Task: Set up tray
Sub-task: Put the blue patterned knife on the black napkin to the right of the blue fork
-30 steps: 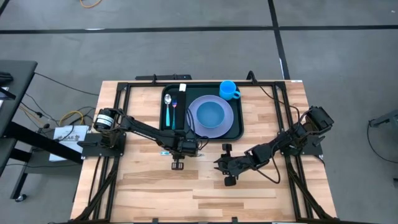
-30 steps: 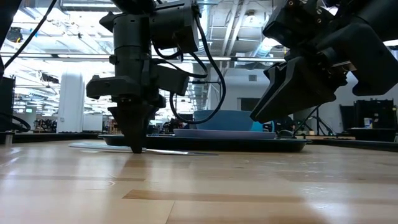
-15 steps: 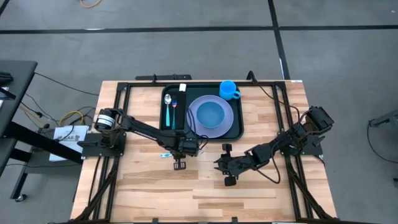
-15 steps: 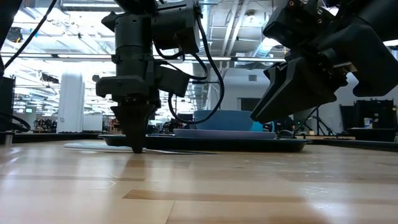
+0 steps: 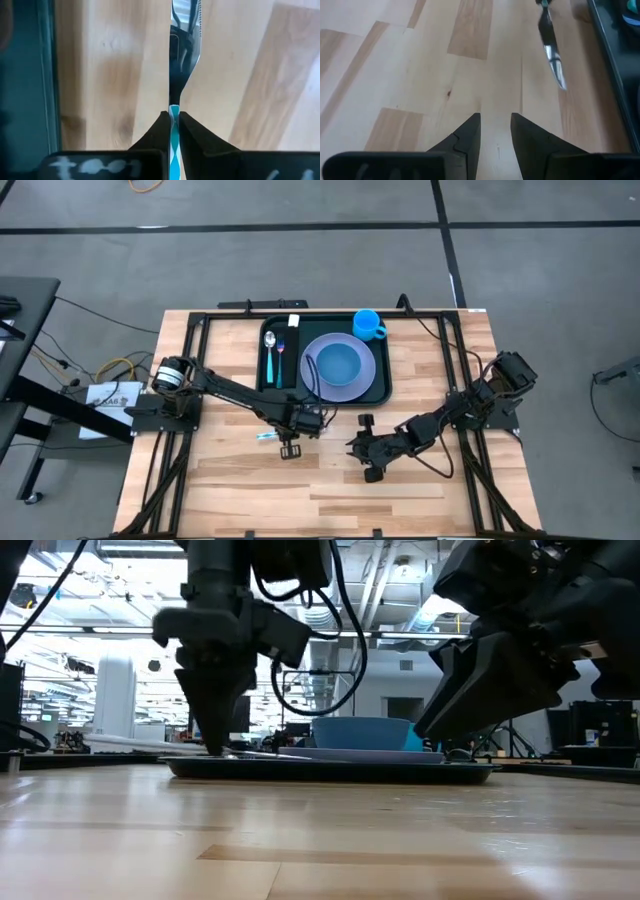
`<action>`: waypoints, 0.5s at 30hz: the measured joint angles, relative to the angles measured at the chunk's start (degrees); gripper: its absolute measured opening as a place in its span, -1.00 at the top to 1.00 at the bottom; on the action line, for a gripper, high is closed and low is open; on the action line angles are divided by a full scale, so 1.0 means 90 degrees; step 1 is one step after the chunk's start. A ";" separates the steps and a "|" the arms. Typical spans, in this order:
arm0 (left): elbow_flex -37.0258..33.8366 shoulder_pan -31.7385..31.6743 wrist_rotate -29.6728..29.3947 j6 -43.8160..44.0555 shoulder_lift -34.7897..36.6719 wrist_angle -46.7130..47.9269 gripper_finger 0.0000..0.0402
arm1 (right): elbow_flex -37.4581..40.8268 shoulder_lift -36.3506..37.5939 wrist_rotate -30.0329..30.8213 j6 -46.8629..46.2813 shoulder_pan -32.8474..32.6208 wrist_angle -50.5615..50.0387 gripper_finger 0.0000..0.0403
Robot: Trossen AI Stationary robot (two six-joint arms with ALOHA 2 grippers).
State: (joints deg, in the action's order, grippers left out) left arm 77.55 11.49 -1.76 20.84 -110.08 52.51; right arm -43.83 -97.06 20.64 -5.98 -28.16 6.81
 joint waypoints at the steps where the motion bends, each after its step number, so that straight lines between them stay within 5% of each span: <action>1: 0.0044 0.0043 -0.0002 0.0043 0.0000 0.0099 0.99 | 0.0000 0.0000 0.0000 0.0000 0.0000 -0.0009 0.50; 15: 0.0511 0.0426 -0.0223 0.0645 0.0019 0.1317 0.97 | 0.0000 0.0682 0.0049 -0.0001 -0.0393 -0.0391 0.50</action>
State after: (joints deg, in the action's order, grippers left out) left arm 82.15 15.33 -3.77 26.64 -109.91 64.36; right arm -43.83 -90.92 21.08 -5.98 -31.70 3.29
